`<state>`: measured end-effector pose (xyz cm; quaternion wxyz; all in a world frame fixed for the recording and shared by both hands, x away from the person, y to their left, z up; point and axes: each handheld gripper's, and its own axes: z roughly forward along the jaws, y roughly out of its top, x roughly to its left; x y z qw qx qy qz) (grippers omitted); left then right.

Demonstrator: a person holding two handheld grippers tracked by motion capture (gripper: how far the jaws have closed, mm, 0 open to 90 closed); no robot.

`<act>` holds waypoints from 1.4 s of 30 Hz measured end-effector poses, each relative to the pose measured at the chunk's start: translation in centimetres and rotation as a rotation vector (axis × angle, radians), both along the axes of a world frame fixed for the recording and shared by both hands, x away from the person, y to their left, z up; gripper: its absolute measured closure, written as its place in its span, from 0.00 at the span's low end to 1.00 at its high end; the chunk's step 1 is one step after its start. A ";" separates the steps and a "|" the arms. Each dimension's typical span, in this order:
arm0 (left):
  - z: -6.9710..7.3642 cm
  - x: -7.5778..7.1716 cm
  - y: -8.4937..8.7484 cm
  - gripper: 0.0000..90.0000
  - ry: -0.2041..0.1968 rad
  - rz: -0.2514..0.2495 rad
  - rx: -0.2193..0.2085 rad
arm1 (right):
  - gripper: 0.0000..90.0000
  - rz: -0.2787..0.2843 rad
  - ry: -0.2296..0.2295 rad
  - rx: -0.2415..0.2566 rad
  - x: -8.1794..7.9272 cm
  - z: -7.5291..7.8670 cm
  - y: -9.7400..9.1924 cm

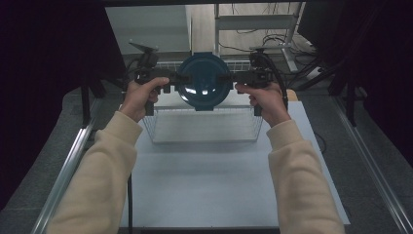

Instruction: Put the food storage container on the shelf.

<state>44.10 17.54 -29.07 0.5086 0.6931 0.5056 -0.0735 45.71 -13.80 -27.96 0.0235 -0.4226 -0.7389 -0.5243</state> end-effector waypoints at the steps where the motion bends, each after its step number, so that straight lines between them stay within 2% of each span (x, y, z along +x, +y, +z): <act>1: -0.2 0.3 0.1 0.41 0.008 0.000 0.007 | 0.43 0.005 0.014 -0.002 0.4 -0.2 0.1; 6: -0.8 1.4 0.2 0.41 0.038 0.014 0.014 | 0.43 0.014 0.058 -0.009 2.0 -1.1 0.3; 12: -1.5 2.6 0.3 0.41 0.068 0.043 -0.039 | 0.43 -0.008 0.084 0.017 3.0 -1.6 0.3; 16: -1.9 3.6 0.5 0.40 0.105 0.054 -0.065 | 0.42 -0.056 0.130 0.056 3.7 -2.1 0.3; 21: -3.0 4.6 0.6 0.39 0.161 0.064 -0.117 | 0.42 -0.105 0.221 0.081 4.8 -2.5 0.3; 24: -3.2 4.9 0.6 0.39 0.171 0.075 -0.126 | 0.42 -0.122 0.243 0.086 5.3 -2.8 0.3; 29: -3.8 5.2 0.3 0.38 0.184 0.093 -0.146 | 0.42 -0.157 0.299 0.125 5.8 -3.5 0.0; 31: -4.0 5.2 0.3 0.38 0.176 0.097 -0.158 | 0.41 -0.169 0.318 0.139 6.0 -3.8 -0.2; 35: -4.1 5.1 0.3 0.38 0.164 0.106 -0.165 | 0.41 -0.170 0.310 0.143 5.9 -3.9 -0.2; 36: -4.2 5.0 0.1 0.38 0.152 0.109 -0.164 | 0.40 -0.173 0.295 0.138 5.9 -3.9 -0.2; 37: -4.2 4.9 0.0 0.37 0.140 0.111 -0.159 | 0.34 -0.182 0.277 0.122 5.7 -3.7 0.0; 39: -3.9 4.5 -0.2 0.32 0.102 0.128 -0.125 | 0.26 -0.209 0.209 0.095 5.2 -3.2 0.2; 42: -3.2 3.5 -0.3 0.25 0.034 0.144 -0.071 | 0.22 -0.207 0.125 0.069 4.0 -2.2 0.1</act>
